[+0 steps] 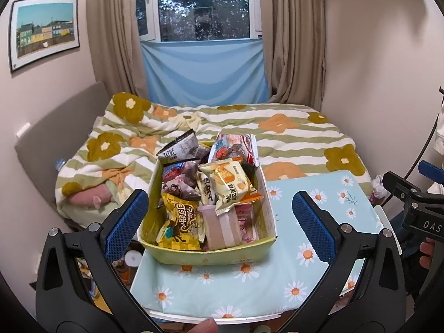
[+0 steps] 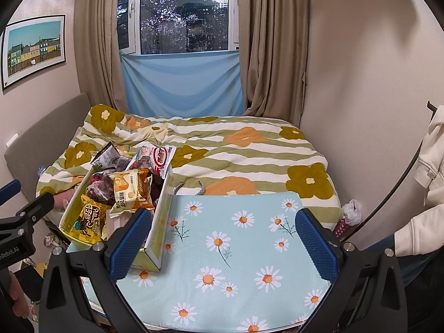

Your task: Organize snacks

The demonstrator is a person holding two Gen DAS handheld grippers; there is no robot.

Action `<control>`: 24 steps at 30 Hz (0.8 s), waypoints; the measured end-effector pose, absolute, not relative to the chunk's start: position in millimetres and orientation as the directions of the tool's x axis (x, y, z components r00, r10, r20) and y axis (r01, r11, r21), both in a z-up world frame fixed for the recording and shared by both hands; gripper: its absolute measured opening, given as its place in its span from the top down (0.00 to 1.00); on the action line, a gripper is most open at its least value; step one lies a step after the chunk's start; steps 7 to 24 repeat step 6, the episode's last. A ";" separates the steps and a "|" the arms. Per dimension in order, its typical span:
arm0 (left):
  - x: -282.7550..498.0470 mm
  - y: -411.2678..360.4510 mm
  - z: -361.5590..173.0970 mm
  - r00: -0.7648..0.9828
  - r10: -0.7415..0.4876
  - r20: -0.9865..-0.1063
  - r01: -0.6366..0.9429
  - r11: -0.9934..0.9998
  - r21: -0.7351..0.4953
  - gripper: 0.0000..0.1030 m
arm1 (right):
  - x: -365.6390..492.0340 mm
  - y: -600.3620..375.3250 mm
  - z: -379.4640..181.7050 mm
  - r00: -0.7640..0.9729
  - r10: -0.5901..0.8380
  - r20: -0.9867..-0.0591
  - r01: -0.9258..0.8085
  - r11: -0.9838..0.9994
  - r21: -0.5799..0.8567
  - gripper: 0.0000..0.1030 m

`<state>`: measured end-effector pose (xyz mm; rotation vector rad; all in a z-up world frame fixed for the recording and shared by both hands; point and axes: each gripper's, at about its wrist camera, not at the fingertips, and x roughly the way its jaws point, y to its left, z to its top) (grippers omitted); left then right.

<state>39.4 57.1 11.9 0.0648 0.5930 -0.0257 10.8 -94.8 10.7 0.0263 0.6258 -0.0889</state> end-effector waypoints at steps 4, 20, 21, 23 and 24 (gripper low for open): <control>38.5 52.1 12.4 0.833 -0.005 -0.553 0.047 0.997 0.062 0.00 | 10.7 -94.3 10.8 0.807 -0.074 -0.586 0.090 0.996 -0.003 0.00; 37.9 51.2 12.3 0.833 -0.003 -0.553 0.045 0.997 0.063 0.00 | 10.8 -94.6 10.7 0.807 -0.075 -0.586 0.090 0.996 -0.003 0.00; 37.9 51.2 12.3 0.833 -0.003 -0.553 0.045 0.997 0.063 0.00 | 10.8 -94.6 10.7 0.807 -0.075 -0.586 0.090 0.996 -0.003 0.00; 37.9 51.2 12.3 0.833 -0.003 -0.553 0.045 0.997 0.063 0.00 | 10.8 -94.6 10.7 0.807 -0.075 -0.586 0.090 0.996 -0.003 0.00; 37.9 51.2 12.3 0.833 -0.003 -0.553 0.045 0.997 0.063 0.00 | 10.8 -94.6 10.7 0.807 -0.075 -0.586 0.090 0.996 -0.003 0.00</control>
